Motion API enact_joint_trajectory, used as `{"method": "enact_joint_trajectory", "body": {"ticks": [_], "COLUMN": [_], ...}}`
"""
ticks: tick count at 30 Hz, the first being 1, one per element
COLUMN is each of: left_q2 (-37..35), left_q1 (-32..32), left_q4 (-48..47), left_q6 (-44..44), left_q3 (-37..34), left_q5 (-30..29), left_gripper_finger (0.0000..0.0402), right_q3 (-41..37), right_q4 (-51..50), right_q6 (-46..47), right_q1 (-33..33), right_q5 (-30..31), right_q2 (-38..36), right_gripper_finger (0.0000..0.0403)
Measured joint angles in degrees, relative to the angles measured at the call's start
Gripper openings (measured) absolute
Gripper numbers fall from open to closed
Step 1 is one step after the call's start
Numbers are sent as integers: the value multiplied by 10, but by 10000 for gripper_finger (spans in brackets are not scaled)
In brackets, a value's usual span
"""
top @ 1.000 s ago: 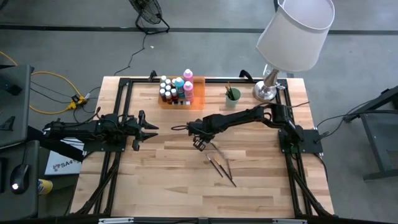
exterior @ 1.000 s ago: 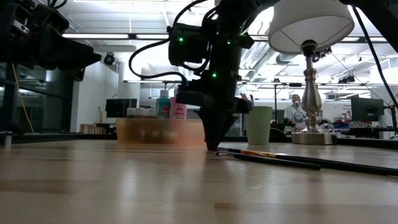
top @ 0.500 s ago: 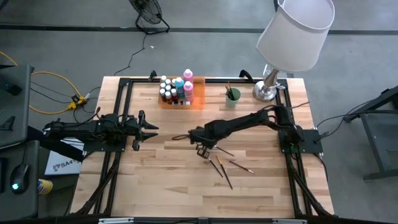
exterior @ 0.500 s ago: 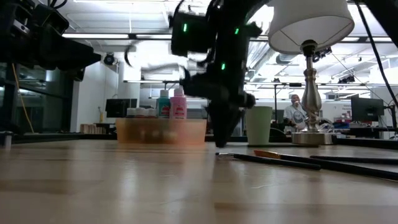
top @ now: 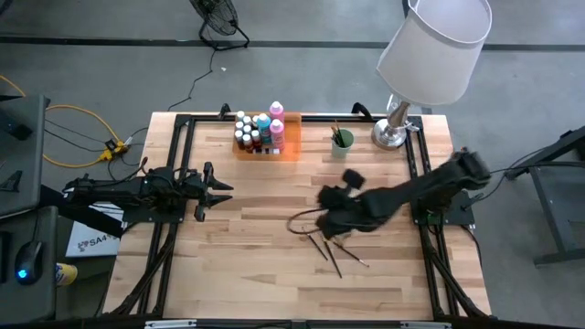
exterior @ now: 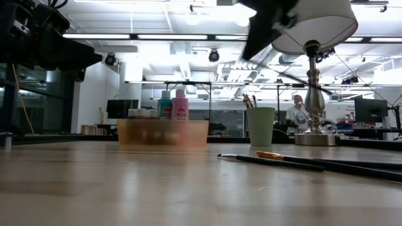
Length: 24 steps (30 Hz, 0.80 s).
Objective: Pick & Place Paint Supplies
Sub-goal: Put the silver paint brush into the green cup
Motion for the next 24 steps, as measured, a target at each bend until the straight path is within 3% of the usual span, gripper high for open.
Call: {"method": "enact_joint_trajectory", "body": {"ticks": [7,11,24], "left_q2": [0,0,0], "left_q1": [0,0,0], "left_q4": [0,0,0], "left_q6": [0,0,0], "left_q3": [0,0,0], "left_q5": [0,0,0], "left_gripper_finger": [126,126,126], "right_q3": [-145,-204,-301], "right_q4": [27,70,81], "right_q6": [112,124,163], "right_q1": [81,113,159], "right_q5": [111,166,208], "right_q2": [-149,-208,-315], "right_gripper_finger": [3,3,3]}}
